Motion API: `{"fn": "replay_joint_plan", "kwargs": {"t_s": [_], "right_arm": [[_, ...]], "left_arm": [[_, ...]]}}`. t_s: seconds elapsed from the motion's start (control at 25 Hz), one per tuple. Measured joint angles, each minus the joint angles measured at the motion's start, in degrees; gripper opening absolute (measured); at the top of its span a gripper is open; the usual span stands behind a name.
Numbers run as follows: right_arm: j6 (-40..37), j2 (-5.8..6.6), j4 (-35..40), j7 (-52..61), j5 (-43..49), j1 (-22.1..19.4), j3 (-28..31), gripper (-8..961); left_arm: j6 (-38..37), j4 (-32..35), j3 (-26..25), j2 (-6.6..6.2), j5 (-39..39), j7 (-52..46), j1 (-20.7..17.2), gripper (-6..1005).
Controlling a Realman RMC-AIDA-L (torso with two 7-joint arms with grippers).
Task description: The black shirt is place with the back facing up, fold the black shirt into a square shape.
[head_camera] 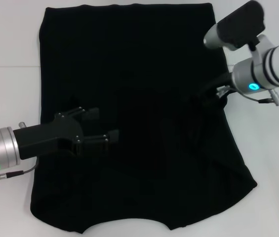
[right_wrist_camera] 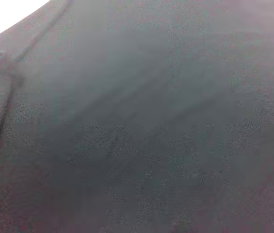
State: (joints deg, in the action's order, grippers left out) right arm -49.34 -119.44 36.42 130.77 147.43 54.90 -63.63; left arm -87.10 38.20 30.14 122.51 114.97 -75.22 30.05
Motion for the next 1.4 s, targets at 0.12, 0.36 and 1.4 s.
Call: {"fn": "replay_joint_plan", "kwargs": {"t_s": [0.12, 0.36, 1.4], "right_arm": [[-2.12, 0.4, 3.82, 1.44, -0.12, -2.05, 0.71, 621], [-11.56, 1.86, 7.64, 1.91, 0.07, -3.94, 7.03, 688], [-8.45, 1.94, -1.66, 3.65, 0.29, -2.53, 7.9, 682]], "left_arm": [[0.0, -0.44, 0.01, 0.0, 0.05, 0.11, -0.04, 932], [0.0, -0.59, 0.01, -0.01, 0.08, 0.16, -0.03, 932], [0.0, -1.29, 0.19, -0.08, -0.43, 0.37, 0.63, 933]]}}
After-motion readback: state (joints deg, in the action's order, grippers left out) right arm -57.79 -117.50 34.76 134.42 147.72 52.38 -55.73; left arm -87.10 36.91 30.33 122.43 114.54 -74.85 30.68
